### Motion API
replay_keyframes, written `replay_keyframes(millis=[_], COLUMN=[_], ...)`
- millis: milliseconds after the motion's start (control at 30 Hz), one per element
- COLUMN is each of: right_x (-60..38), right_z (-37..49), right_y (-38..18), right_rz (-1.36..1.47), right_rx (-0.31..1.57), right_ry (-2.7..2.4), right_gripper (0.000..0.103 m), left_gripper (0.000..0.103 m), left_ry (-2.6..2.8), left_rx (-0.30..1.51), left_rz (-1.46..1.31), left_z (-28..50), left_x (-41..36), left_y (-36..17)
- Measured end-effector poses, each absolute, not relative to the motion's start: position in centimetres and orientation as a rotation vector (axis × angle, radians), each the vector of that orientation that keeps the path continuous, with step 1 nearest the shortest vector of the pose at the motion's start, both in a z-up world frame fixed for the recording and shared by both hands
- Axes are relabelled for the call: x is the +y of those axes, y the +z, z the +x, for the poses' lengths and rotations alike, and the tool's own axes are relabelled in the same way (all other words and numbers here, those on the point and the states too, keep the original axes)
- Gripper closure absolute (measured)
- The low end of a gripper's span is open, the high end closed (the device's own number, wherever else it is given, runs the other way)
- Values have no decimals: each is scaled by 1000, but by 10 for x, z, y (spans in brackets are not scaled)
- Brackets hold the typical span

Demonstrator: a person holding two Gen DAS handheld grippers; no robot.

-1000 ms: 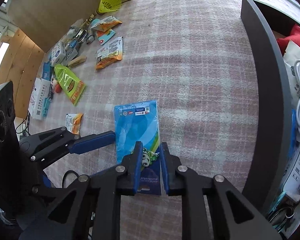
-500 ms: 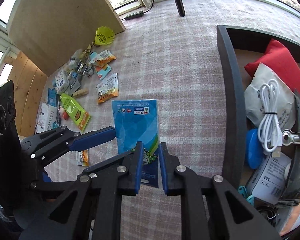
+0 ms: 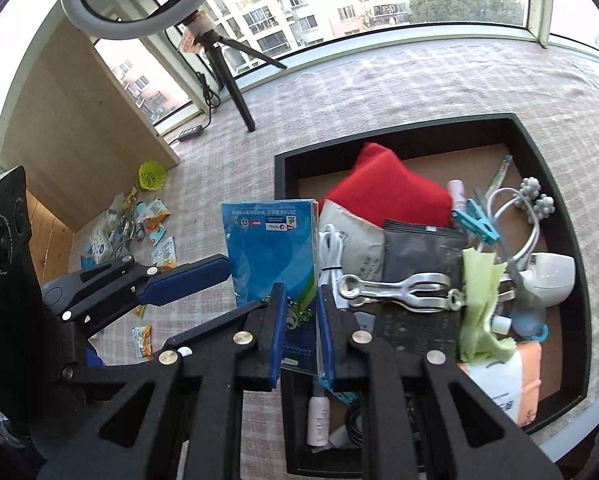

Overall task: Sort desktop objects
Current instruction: 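Carry the blue packet over the black tray and open the right tool, then move both tools back over the pile of items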

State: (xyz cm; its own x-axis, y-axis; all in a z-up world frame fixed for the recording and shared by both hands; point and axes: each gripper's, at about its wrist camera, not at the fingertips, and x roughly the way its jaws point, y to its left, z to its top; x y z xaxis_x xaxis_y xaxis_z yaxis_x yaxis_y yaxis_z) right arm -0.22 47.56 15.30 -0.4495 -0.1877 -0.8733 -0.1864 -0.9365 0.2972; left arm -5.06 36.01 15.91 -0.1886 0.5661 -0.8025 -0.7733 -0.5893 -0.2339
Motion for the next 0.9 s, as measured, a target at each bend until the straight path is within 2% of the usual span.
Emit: replay_keyframes(millis=[100,167,300,400,533,700,900], right_x=[504,521,543,547,537,507,456], right_z=[9,16,27,29,24,7,-18], right_y=[165,173,183,181,172,164,155], right_rz=[1658,1666,1635,1628,1640,1626,1592], right_rx=[-589,-590,-605,-610,-605,-536,-418], right_ry=[-2667,-2732,-2829,-2837,-2797,-2737,-2639], right_gripper=[86,86,83,76,73,62,61], left_gripper=[69,64,64,64,64,62,60], left_ry=[1855,1866,1871,1898,1929,2028,2180], left_rx=[273,269,261,294,267,230,191], left_rz=[-1133,-1133,-1124,-1111,-1163,-1215,-1326], left_z=[-46,-44,-39,-38,-48,-63,-84], left_x=[390,405,414,407,385,337,260], left_y=[167,171,176,175,168,158,136])
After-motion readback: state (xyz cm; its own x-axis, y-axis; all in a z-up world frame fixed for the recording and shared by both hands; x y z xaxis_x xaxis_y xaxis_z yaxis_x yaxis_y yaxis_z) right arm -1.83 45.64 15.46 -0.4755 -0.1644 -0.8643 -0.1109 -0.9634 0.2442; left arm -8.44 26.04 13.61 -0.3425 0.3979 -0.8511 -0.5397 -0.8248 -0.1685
